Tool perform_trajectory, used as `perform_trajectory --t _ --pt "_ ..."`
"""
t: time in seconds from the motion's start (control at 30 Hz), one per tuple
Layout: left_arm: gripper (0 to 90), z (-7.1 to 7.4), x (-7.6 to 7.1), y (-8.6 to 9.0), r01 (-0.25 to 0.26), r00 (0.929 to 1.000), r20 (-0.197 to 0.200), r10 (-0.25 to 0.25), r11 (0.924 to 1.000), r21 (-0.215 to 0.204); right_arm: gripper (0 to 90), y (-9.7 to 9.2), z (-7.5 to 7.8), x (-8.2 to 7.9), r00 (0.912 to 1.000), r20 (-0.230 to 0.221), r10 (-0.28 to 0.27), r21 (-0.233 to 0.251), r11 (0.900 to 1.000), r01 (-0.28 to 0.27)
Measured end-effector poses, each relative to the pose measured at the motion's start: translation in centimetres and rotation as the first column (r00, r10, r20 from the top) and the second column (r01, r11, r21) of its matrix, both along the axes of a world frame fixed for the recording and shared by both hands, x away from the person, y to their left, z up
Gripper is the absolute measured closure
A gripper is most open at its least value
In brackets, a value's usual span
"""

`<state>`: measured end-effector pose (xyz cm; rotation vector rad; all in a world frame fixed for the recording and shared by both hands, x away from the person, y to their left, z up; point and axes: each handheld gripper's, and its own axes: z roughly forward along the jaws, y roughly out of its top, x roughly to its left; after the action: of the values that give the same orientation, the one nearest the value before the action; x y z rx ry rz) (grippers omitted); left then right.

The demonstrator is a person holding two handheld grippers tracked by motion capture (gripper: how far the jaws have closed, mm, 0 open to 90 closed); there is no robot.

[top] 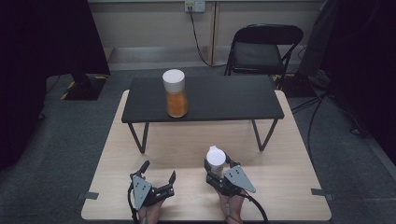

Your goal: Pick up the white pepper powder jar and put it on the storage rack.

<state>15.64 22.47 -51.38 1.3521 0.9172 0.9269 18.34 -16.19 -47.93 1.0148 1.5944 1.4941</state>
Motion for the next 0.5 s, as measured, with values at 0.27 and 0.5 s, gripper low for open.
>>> perform_trajectory --t 0.27,0.5 --pt "0.0 0.0 0.0 0.0 0.0 1.0 0.0 0.0 1.0 0.0 30.1 -0.2 0.5 -0.1 0.9999 -0.006 0.012 0.0 0.9999 -0.012" --pt "0.0 0.0 0.0 0.0 0.0 1.0 0.0 0.0 1.0 0.0 30.1 -0.6 1.2 -0.3 0.9995 0.0 0.031 -0.003 0.9995 -0.031"
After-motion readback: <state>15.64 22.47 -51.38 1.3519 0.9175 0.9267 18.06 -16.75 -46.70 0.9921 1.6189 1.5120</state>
